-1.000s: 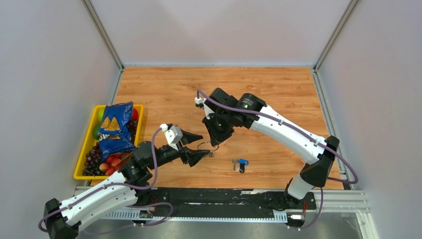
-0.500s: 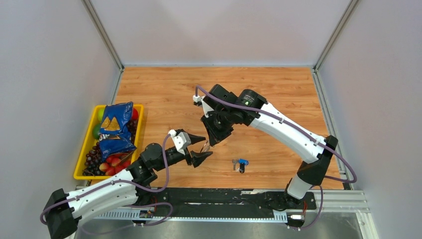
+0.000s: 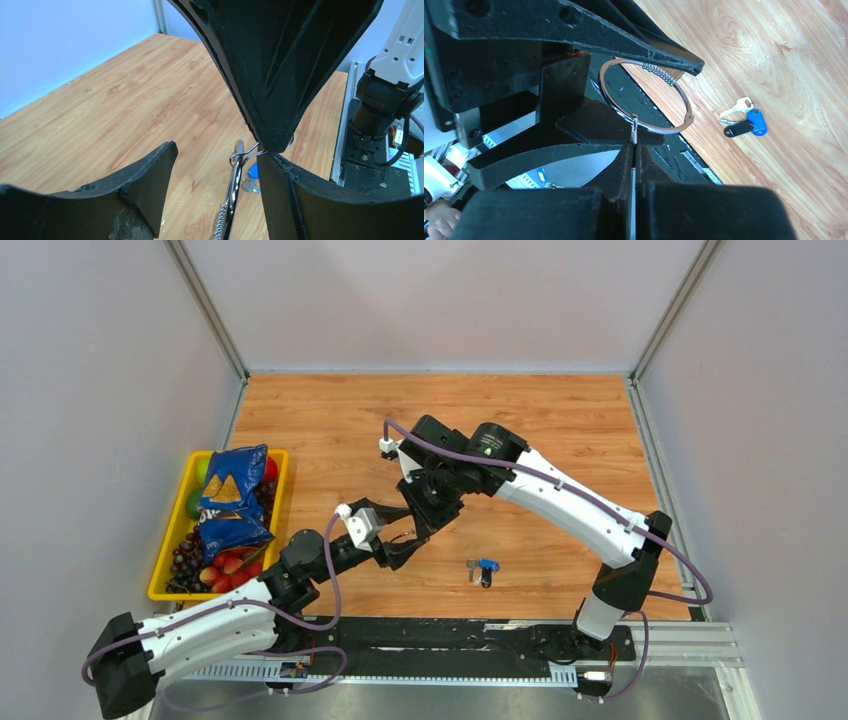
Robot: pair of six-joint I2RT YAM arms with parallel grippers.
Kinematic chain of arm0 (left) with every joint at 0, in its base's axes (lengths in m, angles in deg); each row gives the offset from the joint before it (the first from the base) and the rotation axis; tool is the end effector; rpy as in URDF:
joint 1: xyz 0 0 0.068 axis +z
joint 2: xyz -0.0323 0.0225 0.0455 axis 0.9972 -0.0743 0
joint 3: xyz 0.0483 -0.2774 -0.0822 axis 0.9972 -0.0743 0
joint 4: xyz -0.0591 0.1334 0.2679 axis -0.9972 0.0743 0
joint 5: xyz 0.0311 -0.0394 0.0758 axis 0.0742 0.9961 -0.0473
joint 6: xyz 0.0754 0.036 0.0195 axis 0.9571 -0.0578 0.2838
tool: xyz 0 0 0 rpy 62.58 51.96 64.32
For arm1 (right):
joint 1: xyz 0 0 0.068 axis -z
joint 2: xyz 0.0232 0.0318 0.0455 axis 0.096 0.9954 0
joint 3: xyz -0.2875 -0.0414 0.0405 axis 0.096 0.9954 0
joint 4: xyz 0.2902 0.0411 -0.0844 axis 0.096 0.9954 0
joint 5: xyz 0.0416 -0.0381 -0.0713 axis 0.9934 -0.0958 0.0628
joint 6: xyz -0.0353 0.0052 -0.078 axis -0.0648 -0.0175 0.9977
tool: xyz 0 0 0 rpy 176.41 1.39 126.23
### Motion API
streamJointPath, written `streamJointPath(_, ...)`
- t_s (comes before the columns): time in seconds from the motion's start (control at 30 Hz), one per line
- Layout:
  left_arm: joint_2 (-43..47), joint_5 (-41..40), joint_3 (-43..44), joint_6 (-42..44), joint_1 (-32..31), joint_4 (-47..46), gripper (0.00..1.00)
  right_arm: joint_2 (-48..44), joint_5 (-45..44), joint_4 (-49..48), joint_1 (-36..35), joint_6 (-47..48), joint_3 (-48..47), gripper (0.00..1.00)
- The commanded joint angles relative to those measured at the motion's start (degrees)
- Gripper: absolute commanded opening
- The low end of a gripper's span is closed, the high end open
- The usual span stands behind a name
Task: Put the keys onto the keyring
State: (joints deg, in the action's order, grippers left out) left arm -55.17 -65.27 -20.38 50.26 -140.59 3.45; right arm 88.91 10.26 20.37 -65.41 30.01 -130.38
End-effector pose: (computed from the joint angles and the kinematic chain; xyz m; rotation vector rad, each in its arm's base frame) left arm 0.1266 -0.1987 0.2544 0.7715 1.2783 -0.9146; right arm 0.1807 0.3419 0.3873 -1.0793 2.6579 0.6223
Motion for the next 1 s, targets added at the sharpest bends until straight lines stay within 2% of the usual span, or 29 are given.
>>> streamJointPath(0.0, -1.56, -0.04, -0.71, 1.73, -0.85, -4.97, 0.69, 0.54, 0.12, 1.34, -0.83, -2.02, -3.36, 0.00)
streamJointPath(0.1, -1.89, -0.64, -0.99, 2.04, -1.27, -5.78, 0.63, 0.73, 0.28, 1.57, -1.13, -2.24, -3.54, 0.00)
streamJointPath(0.27, -2.04, -0.85, -0.83, 3.61, -1.93, -6.22, 0.40, 0.71, 0.16, 1.88, -1.33, -2.46, -3.66, 0.00)
streamJointPath(0.47, -0.45, -0.24, -0.76, 3.89, -2.72, -6.45, 0.21, 0.28, -0.38, 1.80, -1.38, -2.87, -3.21, 0.00)
streamJointPath(0.5, -0.18, 0.01, -0.78, 3.71, -2.81, -6.38, 0.15, 0.22, -0.57, 1.77, -1.37, -2.88, -3.39, 0.00)
streamJointPath(0.6, 1.57, 0.52, -0.74, 3.01, -3.22, -5.81, 0.03, -0.01, -0.87, 1.42, -1.39, -3.16, -3.47, 0.05)
streamJointPath(0.67, 2.65, 0.72, -0.68, 2.52, -3.32, -5.55, 0.01, -0.45, -1.08, 0.70, -1.37, -3.31, -3.49, 0.07)
streamJointPath(0.77, 3.27, -0.46, 0.06, 0.44, -3.44, -4.02, 0.01, -2.14, -2.37, -1.03, -1.46, -3.70, -3.31, 0.23)
streamJointPath(0.97, 3.32, -3.42, 1.15, -2.64, -3.43, -2.25, 0.00, -7.35, -4.82, -7.95, -1.53, -4.56, 0.51, 0.32)
